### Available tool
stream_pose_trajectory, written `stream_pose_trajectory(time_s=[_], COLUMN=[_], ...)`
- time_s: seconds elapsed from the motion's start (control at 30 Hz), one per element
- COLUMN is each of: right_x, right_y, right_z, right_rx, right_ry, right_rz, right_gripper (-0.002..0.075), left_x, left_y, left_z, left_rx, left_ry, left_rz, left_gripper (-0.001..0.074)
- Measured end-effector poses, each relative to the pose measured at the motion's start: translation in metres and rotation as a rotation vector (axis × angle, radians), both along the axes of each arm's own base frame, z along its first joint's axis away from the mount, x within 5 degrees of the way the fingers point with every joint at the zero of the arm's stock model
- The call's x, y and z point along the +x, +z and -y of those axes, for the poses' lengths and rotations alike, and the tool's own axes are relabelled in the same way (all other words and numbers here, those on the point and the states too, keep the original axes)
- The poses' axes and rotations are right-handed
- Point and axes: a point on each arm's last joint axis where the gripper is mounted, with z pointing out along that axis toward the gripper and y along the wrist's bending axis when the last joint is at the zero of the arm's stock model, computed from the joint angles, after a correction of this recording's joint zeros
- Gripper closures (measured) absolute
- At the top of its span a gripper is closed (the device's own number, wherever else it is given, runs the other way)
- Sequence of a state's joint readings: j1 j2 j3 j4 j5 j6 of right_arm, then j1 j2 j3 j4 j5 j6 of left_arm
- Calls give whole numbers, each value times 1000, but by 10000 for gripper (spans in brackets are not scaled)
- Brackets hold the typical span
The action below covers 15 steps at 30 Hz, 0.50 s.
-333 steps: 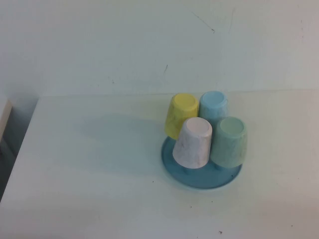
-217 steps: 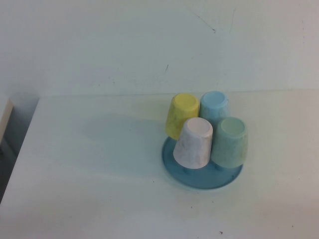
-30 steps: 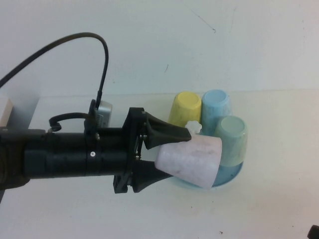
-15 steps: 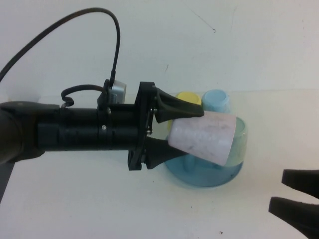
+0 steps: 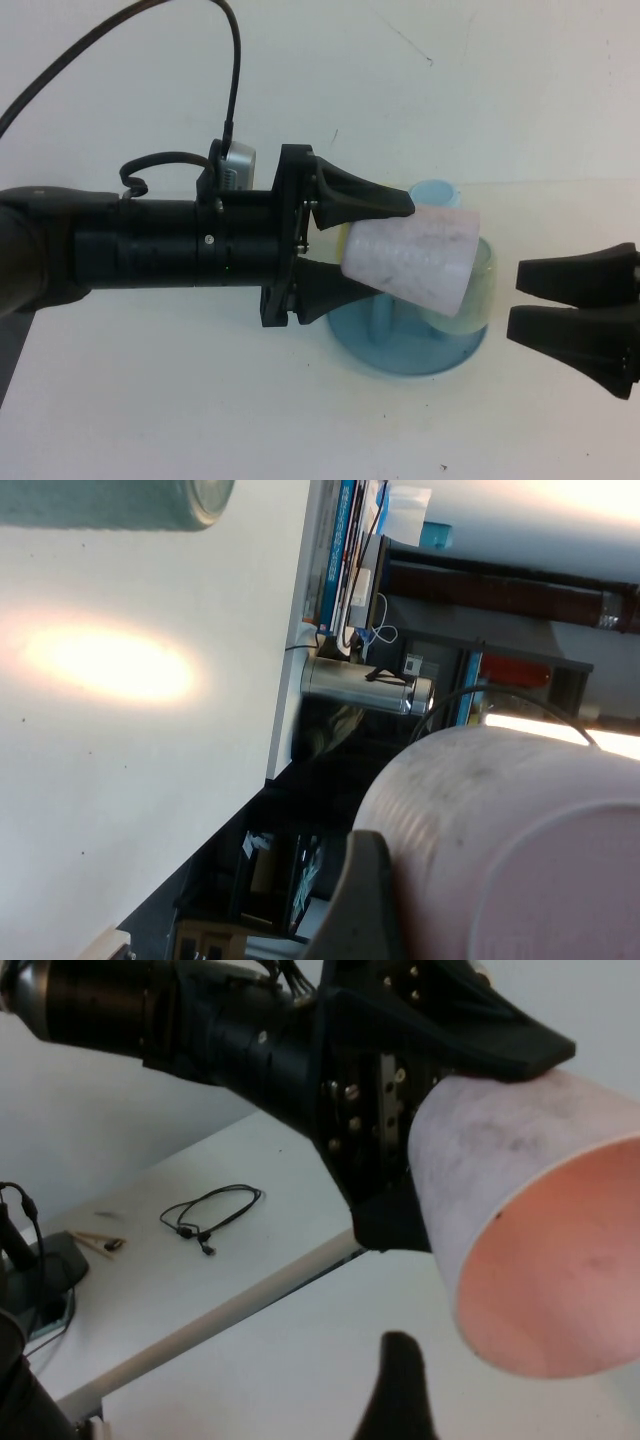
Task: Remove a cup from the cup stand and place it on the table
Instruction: Hand over the cup
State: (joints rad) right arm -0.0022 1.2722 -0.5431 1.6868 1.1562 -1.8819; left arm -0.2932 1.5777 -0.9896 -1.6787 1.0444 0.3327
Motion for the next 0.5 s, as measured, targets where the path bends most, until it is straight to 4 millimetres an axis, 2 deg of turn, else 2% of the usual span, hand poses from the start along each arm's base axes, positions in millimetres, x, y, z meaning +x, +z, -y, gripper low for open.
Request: stream_pose_trajectory(time_s=[0.17, 0.5], right_x=[7, 8], right_y=[3, 8], right_z=[0, -3], right_rx=[0, -4], right_ry=[3, 18], right_rz=[14, 45], right_gripper=[200, 200], left_x=[1, 1], left_y=[0, 0], left_z=[0, 0], left_rx=[4, 6], left_ry=[7, 8], left_rz=[0, 4], left_gripper=[164, 164])
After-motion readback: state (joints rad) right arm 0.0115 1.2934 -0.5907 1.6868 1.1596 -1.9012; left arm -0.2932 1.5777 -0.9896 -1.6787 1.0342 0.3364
